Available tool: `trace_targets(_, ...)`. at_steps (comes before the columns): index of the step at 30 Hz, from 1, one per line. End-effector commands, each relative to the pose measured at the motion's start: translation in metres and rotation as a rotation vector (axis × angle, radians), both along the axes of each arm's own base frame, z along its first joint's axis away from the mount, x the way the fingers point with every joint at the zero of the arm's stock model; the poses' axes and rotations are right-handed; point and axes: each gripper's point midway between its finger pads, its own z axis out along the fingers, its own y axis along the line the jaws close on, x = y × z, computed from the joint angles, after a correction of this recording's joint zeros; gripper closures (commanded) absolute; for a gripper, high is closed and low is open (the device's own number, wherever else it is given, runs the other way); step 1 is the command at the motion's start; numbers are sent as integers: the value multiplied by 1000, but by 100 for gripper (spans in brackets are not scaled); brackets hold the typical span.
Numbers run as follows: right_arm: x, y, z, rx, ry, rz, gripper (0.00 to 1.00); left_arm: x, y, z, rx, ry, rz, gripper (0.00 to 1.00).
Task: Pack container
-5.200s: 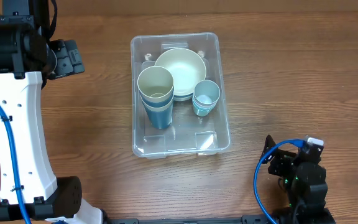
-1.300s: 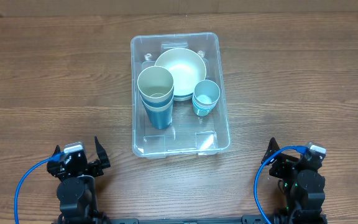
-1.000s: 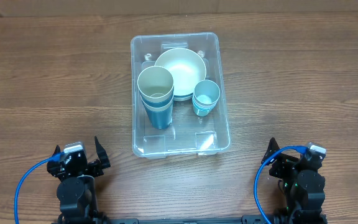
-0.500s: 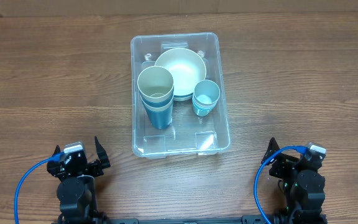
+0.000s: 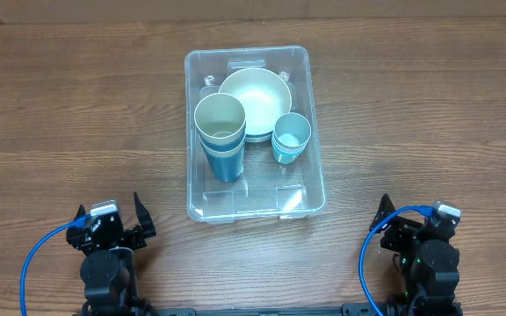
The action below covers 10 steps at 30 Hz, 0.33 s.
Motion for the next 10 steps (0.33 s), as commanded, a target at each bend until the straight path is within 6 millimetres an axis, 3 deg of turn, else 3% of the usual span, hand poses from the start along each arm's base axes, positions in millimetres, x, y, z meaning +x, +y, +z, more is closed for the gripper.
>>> trace_targets(1, 0, -2, -5, -6, 5, -11, 0, 0, 0, 1, 17, -8, -5, 0)
trace_targets(10, 0, -2, -5, -6, 5, -11, 0, 0, 0, 1, 17, -8, -5, 0)
